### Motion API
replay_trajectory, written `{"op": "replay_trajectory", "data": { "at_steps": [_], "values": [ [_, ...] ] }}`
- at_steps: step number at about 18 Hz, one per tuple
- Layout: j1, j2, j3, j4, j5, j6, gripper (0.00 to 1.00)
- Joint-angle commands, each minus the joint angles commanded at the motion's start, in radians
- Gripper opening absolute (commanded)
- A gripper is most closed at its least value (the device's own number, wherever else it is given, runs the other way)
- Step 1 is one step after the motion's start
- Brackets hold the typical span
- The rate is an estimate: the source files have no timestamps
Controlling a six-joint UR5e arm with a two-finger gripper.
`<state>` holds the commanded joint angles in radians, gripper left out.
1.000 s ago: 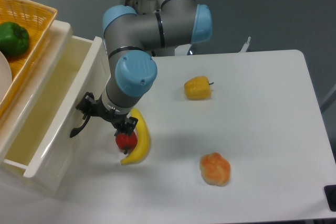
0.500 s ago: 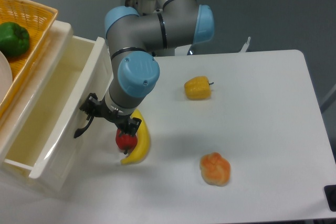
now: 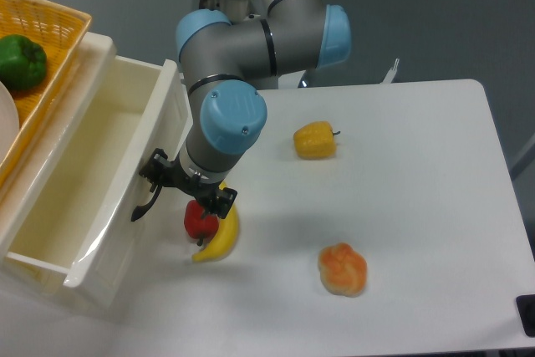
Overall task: Slide open the top white drawer
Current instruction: 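Pull the handle outward, sliding the upper drawer open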
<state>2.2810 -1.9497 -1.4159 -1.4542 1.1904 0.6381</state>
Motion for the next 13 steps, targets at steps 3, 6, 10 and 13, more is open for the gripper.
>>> {"op": "replay_trajectory", "data": {
  "at_steps": [3,6,10,13],
  "values": [
    [0.014,0.000,0.000,-0.003,0.000,0.034,1.00],
    [0.020,-0.002,0.000,0.000,0.000,0.038,1.00],
    [0.029,-0.011,0.009,-0.002,0.018,0.044,1.00],
    [0.040,-0.011,0.011,-0.002,0.018,0.057,1.00]
  ]
}}
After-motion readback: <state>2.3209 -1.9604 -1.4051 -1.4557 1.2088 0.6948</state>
